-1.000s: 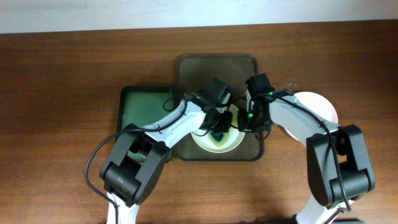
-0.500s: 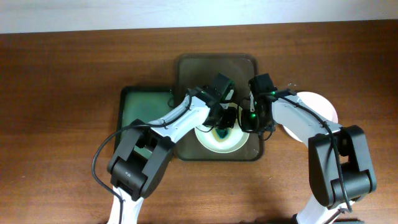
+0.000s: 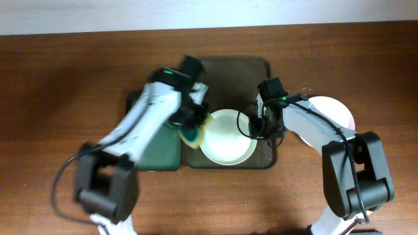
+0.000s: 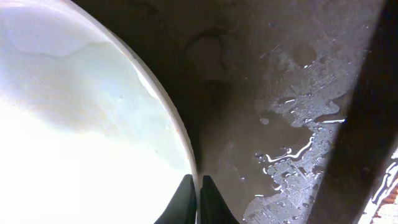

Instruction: Clean dirty plates on tray and stack at the side

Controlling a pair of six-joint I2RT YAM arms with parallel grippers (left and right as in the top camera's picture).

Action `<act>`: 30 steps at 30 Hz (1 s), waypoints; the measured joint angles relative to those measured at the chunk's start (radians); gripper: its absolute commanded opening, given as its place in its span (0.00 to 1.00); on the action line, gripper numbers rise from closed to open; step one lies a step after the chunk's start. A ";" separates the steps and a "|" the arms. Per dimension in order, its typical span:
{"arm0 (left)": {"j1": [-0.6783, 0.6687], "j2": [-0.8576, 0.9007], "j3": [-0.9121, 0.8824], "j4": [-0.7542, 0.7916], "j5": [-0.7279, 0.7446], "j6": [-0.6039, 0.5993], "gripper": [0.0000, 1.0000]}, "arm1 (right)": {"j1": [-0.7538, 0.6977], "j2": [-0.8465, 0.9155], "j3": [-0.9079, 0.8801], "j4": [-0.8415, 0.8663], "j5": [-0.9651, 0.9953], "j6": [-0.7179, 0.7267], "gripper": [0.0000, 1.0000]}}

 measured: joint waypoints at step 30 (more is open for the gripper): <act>0.335 -0.506 -0.222 0.047 -0.212 0.011 0.99 | 0.703 -0.464 0.028 -0.163 1.322 -0.026 0.04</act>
